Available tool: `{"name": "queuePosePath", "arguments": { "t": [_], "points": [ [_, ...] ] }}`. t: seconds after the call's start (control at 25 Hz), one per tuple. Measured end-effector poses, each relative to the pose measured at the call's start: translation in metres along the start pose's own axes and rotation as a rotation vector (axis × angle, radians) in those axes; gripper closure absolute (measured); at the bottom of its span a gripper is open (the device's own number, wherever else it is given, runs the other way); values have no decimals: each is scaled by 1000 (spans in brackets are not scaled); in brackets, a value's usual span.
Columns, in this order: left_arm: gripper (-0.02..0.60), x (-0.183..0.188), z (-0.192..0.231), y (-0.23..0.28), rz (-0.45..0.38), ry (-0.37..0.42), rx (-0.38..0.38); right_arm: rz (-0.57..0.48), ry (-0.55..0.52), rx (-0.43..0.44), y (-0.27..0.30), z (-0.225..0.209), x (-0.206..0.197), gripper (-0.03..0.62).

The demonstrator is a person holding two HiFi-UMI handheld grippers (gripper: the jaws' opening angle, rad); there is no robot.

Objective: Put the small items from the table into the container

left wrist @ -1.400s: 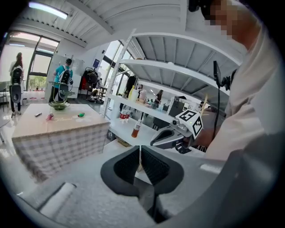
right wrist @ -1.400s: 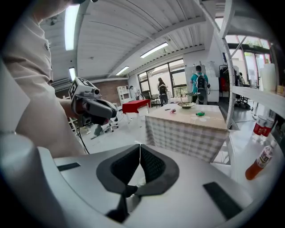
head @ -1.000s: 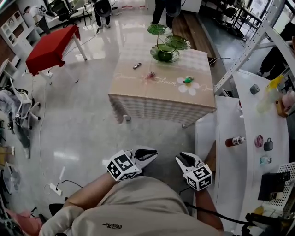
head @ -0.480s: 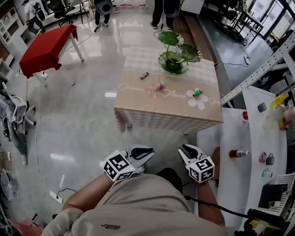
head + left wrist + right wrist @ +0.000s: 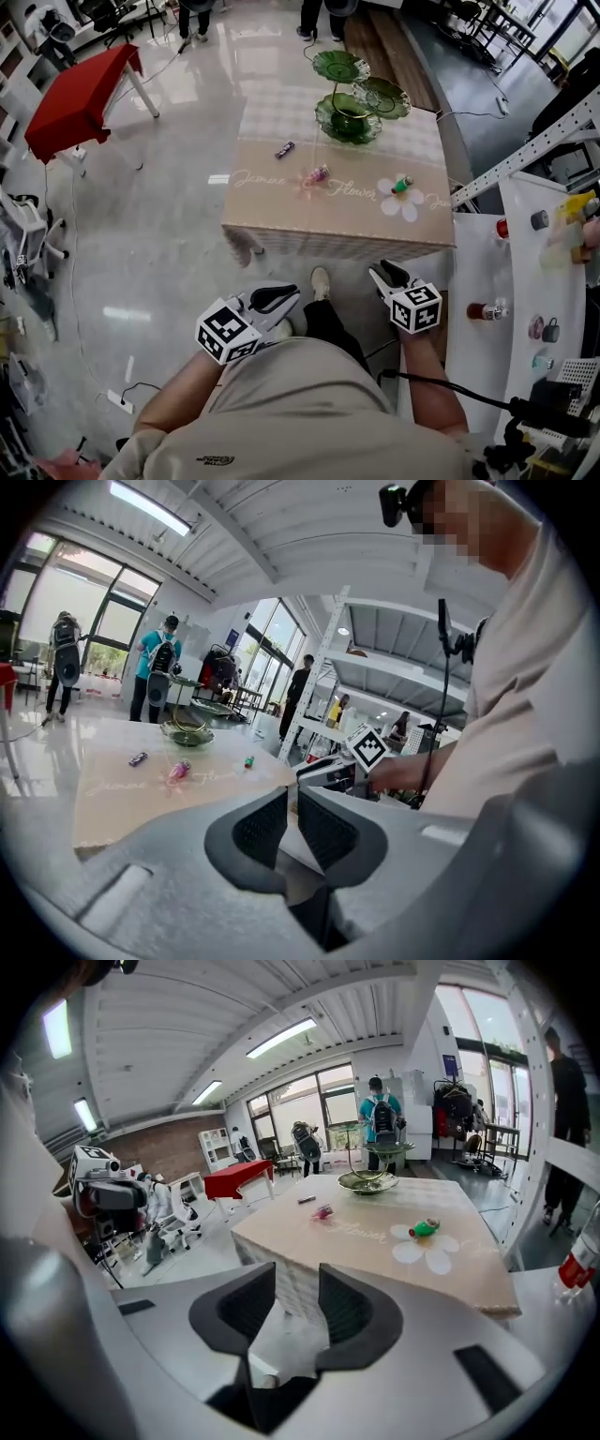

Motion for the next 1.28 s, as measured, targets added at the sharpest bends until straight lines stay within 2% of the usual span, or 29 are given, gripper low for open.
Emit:
{"name": "queuePosePath", "arguments": {
  "t": [0.24, 0.4, 0.68, 0.88, 1.04, 1.16, 1.28],
  "points": [
    [561, 33, 43, 22, 9, -11, 67, 10, 65, -45, 70, -78, 26, 431],
    [561, 59, 72, 46, 24, -2, 102, 30, 162, -84, 113, -134, 36, 406],
    [561, 89, 110, 82, 36, -34, 144, 79, 311, -153, 181, -216, 39, 382],
    [561, 103, 129, 99, 47, -52, 178, 110, 386, -168, 219, -244, 36, 378],
    [561, 109, 141, 111, 51, -65, 201, 115, 407, -188, 238, -257, 39, 373],
    [561, 113, 146, 118, 53, -73, 217, 120, 393, -199, 248, -264, 47, 370],
    [561, 116, 150, 123, 52, -76, 231, 150, 315, -202, 261, -269, 51, 370]
  ]
}}
Point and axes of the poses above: the fingertips, and each gripper's own axes: y forward along the fingers, z to its left, x out of its top, the point moved 8 cm from there along -y, backward along the fingers, and after that the axes turned 11 degrees about -x, right-handed, at the moved point
